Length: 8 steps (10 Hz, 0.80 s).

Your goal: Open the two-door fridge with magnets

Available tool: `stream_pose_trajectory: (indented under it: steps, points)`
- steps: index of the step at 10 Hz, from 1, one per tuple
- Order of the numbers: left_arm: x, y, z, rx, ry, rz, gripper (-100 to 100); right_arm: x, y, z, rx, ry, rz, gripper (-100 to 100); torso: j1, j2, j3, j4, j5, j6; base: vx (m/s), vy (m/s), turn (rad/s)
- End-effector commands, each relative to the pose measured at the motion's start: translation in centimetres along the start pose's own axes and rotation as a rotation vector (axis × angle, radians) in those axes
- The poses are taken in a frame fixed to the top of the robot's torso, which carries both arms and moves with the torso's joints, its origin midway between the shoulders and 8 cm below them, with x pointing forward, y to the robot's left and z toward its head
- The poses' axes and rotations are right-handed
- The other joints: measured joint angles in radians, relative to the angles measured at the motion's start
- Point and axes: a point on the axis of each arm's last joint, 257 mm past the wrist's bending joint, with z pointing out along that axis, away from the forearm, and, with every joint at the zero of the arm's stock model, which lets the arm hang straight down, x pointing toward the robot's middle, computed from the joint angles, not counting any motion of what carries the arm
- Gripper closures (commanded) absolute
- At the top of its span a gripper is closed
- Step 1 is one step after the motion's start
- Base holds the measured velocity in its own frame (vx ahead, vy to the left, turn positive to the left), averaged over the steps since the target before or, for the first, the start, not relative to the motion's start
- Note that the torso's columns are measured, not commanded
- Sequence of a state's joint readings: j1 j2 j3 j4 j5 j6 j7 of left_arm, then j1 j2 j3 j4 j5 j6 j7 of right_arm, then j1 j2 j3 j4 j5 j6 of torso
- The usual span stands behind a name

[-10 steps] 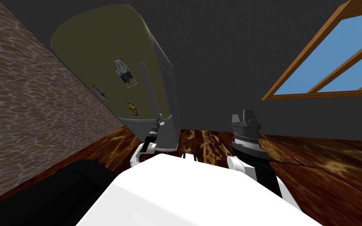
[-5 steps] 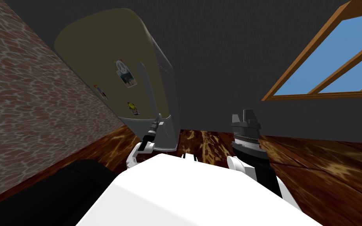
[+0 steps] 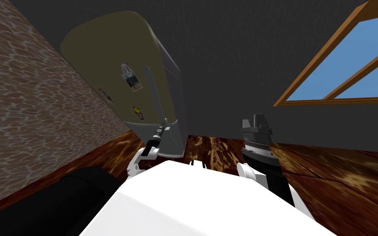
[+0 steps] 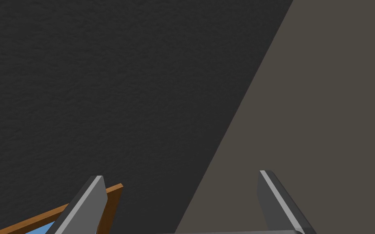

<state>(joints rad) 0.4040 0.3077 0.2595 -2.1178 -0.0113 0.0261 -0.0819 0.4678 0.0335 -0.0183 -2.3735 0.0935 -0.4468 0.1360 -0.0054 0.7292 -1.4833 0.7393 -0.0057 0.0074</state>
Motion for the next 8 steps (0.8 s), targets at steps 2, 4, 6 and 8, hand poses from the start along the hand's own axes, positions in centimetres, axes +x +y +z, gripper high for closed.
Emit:
stream_pose_trajectory:
  steps: [2,4,6,8]
  points:
    - [-1.4,-0.6,0.2,-0.041,0.000,0.034,-100,0.0,0.0,0.0,0.000,0.000,0.000,0,-0.001,0.000,0.001,-0.001,0.000,0.000,0.014,-0.052,0.014]
    - [-1.7,-0.2,0.2,-0.072,0.000,0.043,-100,0.0,0.0,0.0,0.000,0.000,0.000,0,-0.001,0.000,0.000,-0.001,0.000,0.000,0.013,-0.048,0.011]
    - [-2.4,-0.1,0.1,-0.108,0.000,0.062,-100,0.0,0.0,0.0,0.000,0.000,0.000,0,-0.001,0.000,0.001,-0.003,0.002,0.001,0.010,-0.035,0.012]
    - [-2.7,0.1,0.0,-0.131,0.000,0.071,-100,0.0,0.0,0.0,0.000,0.000,0.000,0,-0.002,0.000,0.001,-0.003,0.002,0.001,0.012,-0.041,0.011]
